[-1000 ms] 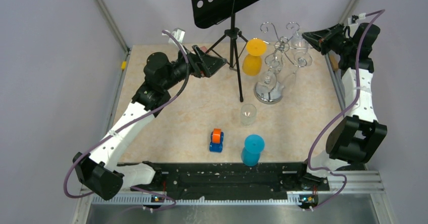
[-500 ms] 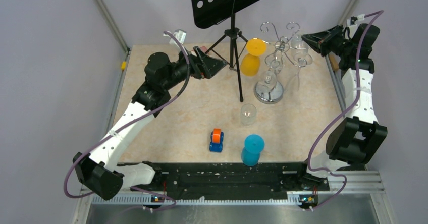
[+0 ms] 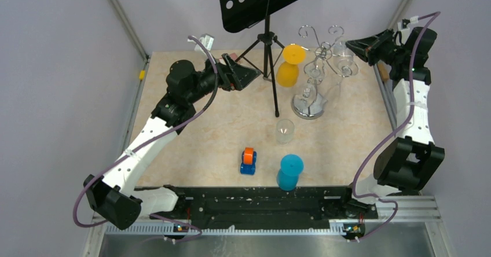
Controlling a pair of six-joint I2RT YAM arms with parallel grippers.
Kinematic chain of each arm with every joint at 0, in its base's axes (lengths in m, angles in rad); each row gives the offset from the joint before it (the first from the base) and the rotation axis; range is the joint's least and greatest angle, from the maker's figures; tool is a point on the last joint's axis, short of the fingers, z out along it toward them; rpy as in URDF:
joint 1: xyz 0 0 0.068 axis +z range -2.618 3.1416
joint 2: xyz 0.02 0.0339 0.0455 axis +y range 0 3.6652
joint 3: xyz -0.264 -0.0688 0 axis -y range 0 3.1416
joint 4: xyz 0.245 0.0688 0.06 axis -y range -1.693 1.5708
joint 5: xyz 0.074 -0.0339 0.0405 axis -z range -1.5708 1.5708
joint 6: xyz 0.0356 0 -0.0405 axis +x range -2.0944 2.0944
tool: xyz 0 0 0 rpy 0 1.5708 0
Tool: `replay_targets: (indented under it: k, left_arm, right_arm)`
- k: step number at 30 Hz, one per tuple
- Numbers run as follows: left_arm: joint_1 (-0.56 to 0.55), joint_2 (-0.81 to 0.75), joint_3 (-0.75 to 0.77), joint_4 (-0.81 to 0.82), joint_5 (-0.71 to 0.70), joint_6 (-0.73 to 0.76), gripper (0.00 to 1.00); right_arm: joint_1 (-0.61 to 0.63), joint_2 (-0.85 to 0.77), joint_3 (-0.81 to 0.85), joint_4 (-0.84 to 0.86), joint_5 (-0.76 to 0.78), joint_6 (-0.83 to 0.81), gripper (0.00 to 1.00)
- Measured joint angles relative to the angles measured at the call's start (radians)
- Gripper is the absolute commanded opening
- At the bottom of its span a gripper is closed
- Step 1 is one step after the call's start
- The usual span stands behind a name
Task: Place the wine glass upside down on the wine glass rack
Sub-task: Turn the wine glass upside down at the wine rack.
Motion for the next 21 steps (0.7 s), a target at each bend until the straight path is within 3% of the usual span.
replay_targets:
  k: [21]
  left_arm:
    - [0.000,0.031,0.011,-0.006,0.016,0.000,0.97]
  right_arm:
    - [0.004,-0.019,0.048,-0.113,0.003,-0.052,0.00]
